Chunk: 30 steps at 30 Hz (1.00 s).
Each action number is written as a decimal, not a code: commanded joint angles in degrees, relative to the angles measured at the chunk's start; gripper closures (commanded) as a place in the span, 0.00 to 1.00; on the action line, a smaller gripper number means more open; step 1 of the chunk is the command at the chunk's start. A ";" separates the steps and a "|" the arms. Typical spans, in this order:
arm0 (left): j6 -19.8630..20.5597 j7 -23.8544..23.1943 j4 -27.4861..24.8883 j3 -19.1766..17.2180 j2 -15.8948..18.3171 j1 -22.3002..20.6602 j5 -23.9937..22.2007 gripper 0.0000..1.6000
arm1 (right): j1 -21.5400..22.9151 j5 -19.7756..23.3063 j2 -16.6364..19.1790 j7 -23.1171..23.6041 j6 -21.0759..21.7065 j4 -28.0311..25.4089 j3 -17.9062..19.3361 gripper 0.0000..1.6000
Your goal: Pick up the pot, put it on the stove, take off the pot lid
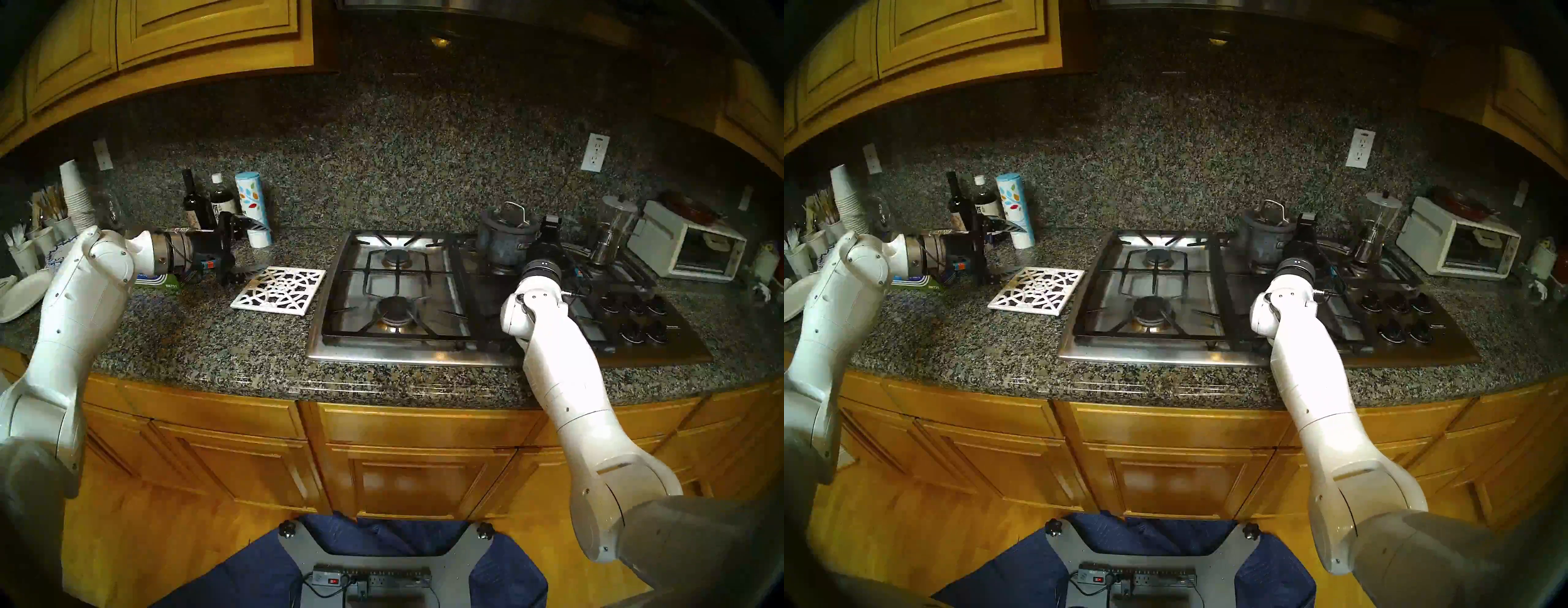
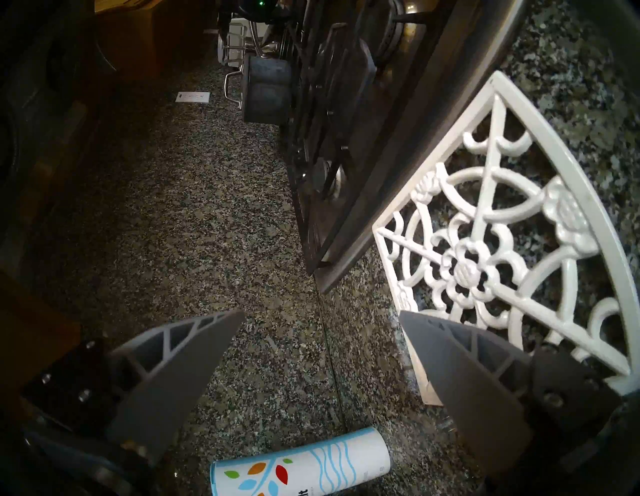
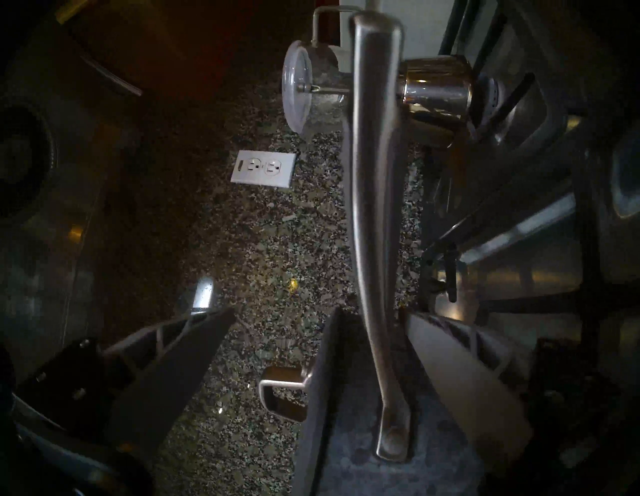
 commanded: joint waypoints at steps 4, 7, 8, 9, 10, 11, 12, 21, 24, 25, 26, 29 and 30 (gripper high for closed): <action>0.08 0.68 -0.89 -1.00 -0.02 -2.21 -0.47 0.00 | 6.15 2.22 -0.80 4.33 1.99 3.99 0.98 0.00; 0.08 0.68 -0.89 -1.00 -0.02 -2.20 -0.47 0.00 | 7.17 2.97 -1.51 4.00 2.21 4.77 0.93 0.00; 0.08 0.68 -0.89 -1.00 -0.02 -2.20 -0.47 0.00 | 7.47 3.13 -1.73 3.71 2.26 5.03 0.85 0.00; 0.08 0.68 -0.89 -1.00 -0.01 -2.20 -0.47 0.00 | 7.68 3.08 -1.91 3.66 2.07 5.28 0.73 0.00; 0.08 0.68 -0.89 -1.00 -0.01 -2.20 -0.47 0.00 | 7.68 3.08 -1.91 3.66 2.07 5.28 0.73 0.00; 0.08 0.67 -0.89 -1.00 -0.01 -2.20 -0.47 0.00 | 7.77 3.41 -2.12 3.67 2.20 5.36 0.78 0.00; 0.08 0.67 -0.89 -1.00 -0.01 -2.20 -0.47 0.00 | 7.86 3.45 -2.29 3.83 2.08 5.45 0.70 0.00; 0.08 0.68 -0.89 -1.00 -0.02 -2.21 -0.46 0.00 | 7.94 3.69 -2.28 4.31 1.66 5.73 0.68 0.00; 0.08 0.68 -0.89 -1.00 -0.02 -2.21 -0.46 0.00 | 7.55 3.40 -1.72 4.39 1.43 5.54 0.86 0.00; 0.08 0.68 -0.89 -1.00 -0.02 -2.21 -0.46 0.00 | 7.55 3.40 -1.72 4.39 1.43 5.54 0.86 0.00; 0.08 0.68 -0.89 -1.00 -0.02 -2.21 -0.46 0.00 | 7.45 3.39 -1.64 4.41 1.42 5.47 0.93 0.00; 0.08 0.68 -0.88 -1.00 -0.03 -2.22 -0.46 0.00 | 6.97 3.25 -1.24 4.45 1.18 5.14 1.09 0.00; 0.08 0.68 -0.88 -1.01 -0.03 -2.22 -0.46 0.00 | 6.84 3.25 -1.15 4.49 1.14 5.07 1.12 0.00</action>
